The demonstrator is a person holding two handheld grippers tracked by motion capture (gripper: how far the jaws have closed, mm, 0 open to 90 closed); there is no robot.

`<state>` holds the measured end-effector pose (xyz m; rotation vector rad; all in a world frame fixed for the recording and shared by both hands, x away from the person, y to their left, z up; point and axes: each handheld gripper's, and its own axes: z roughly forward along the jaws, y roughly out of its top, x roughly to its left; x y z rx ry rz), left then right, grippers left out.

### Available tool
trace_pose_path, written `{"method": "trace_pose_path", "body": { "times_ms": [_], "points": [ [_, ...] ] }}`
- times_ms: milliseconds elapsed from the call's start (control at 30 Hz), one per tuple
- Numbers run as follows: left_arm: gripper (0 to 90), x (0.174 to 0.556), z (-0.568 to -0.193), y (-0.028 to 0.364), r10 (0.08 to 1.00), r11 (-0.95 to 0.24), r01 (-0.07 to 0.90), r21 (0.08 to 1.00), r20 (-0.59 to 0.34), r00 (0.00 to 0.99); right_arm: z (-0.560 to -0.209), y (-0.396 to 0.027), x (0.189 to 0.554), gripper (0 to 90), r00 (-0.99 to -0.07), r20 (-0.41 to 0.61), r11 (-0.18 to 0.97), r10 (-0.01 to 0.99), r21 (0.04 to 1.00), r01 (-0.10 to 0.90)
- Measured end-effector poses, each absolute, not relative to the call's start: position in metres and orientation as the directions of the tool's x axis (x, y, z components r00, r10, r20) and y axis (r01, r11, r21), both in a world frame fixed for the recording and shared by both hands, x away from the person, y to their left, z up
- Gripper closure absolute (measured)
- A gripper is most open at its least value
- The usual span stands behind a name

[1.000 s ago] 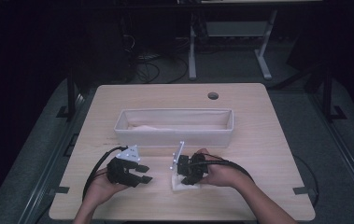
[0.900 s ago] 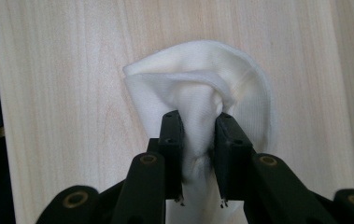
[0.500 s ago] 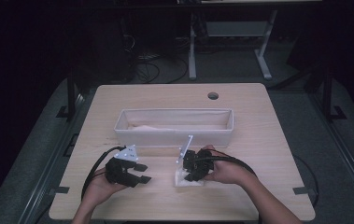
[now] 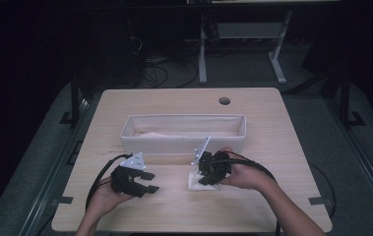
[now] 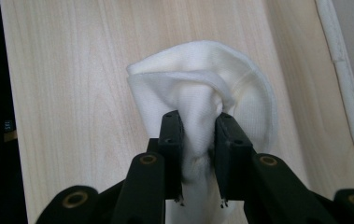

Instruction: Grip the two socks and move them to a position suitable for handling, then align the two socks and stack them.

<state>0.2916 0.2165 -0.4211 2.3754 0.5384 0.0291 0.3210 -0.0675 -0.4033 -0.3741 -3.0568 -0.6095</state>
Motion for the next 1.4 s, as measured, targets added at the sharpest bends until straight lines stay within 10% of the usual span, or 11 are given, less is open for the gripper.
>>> {"method": "trace_pose_path", "body": {
  "times_ms": [1400],
  "points": [
    [33.6, 0.294, -0.42, 0.224, 0.433, -0.651, 0.403, 0.644, -0.121, 0.893, -0.356, -0.103, 0.337, 74.3, -0.963, 0.004, 0.871, 0.269, 0.427, 0.245]
  ]
}}
